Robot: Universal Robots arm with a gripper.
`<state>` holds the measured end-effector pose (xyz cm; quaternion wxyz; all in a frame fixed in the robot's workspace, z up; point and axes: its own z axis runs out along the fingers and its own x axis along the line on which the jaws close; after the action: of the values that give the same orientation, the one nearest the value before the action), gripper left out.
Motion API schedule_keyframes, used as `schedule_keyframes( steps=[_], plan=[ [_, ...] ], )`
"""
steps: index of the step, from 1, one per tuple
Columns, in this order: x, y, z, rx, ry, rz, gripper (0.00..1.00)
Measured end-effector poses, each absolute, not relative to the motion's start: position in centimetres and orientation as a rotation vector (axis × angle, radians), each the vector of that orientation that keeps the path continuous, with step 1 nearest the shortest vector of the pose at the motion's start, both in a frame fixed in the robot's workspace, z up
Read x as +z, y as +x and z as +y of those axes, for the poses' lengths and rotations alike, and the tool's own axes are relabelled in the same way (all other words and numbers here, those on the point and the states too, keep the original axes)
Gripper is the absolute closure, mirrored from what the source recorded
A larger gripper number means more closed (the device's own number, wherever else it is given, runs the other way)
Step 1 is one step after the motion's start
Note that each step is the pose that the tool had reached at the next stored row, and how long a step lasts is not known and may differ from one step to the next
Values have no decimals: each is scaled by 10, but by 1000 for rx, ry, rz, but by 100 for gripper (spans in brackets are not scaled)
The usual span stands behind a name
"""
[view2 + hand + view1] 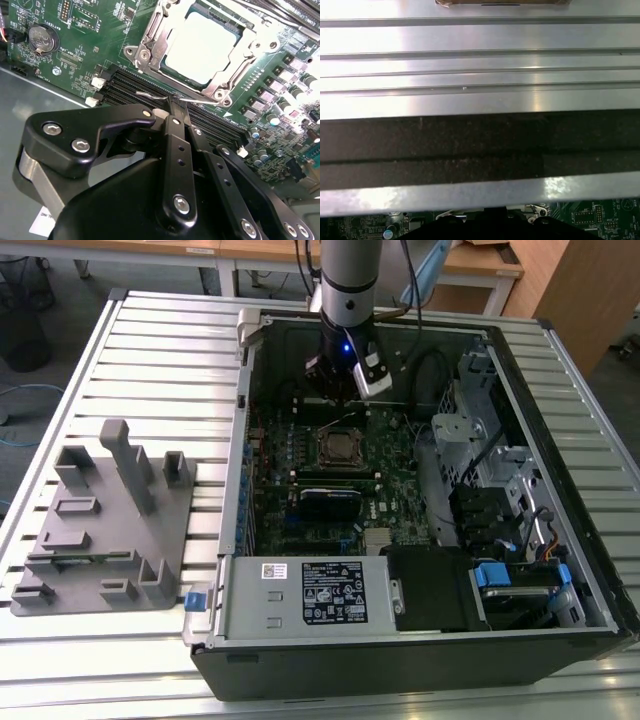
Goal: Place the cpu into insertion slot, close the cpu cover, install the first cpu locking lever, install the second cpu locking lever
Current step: 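Install the first cpu locking lever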
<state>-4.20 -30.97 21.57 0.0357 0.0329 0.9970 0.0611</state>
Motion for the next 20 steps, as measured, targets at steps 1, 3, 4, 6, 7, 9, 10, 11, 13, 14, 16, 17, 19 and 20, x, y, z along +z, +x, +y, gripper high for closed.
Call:
schedule_keyframes(
  steps=[1,3,4,6,7,9,10,11,13,14,16,17,19,20],
  plan=[
    [216,-42,-310,188,101,3063,89],
    [215,-38,-310,188,101,3063,89],
    [215,-35,-310,188,101,3063,89],
    [214,-35,-310,188,101,3063,89],
    [214,-36,-310,188,101,3063,89],
    [214,-36,-310,188,101,3063,89],
    [214,-36,-310,188,101,3063,89],
    [214,-36,-310,188,101,3063,89],
    [214,-36,-310,188,101,3063,89],
    [214,-36,-310,188,101,3062,89],
    [214,-36,-310,188,101,3062,89],
    [213,-36,-310,188,101,3063,89],
    [212,-36,-310,188,101,3063,89],
    [212,-36,-310,188,101,3063,89]
  ],
)
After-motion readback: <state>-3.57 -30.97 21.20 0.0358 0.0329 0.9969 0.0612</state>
